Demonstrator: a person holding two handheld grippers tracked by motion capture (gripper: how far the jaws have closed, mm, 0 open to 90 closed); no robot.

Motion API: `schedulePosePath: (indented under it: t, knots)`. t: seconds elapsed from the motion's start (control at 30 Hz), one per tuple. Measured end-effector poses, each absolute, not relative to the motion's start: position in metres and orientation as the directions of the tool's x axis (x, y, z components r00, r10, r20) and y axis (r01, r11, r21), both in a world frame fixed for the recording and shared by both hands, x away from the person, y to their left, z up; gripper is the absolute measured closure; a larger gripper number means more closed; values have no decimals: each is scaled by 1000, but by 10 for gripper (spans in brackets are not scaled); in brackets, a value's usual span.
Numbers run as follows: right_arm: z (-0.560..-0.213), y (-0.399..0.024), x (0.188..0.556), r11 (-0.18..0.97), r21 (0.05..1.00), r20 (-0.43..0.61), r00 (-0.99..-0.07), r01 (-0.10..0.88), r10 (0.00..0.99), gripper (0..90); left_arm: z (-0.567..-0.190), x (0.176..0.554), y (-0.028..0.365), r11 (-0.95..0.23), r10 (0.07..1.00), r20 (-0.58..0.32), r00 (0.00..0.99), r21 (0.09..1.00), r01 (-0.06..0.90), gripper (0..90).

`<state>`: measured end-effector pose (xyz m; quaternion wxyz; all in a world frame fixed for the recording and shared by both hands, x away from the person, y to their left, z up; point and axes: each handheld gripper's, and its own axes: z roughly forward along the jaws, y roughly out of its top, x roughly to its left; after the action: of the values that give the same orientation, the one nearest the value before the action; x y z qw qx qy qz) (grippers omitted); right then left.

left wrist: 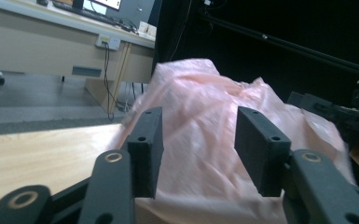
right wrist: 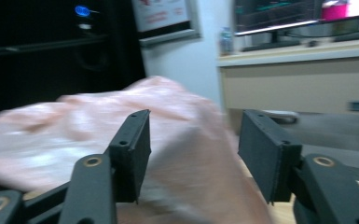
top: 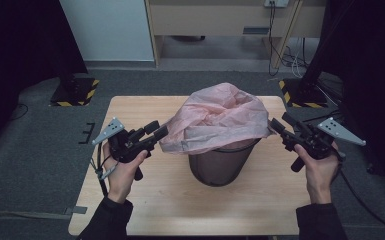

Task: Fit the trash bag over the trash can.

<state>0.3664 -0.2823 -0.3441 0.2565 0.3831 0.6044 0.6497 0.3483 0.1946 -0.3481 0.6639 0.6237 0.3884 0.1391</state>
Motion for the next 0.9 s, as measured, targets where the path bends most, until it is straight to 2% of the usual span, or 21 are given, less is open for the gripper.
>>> schedulePosePath:
  t: [0.23,0.63,0.77,0.9]
  knots:
    - [-350,-270,351,-141,978,205,-645,150,736,388,-351,334,187,164,635,-354,687,930,329,455]
    - [-362,-266,346,-147,979,202,-711,140,673,420,-372,327,163,105,590,-370,718,917,386,396]
    - [-363,-264,345,-152,980,194,-738,125,646,477,-379,328,155,80,586,-363,724,916,394,385]
    - [-364,-264,344,-154,981,191,-741,119,644,589,-385,330,152,75,584,-373,721,909,409,379]
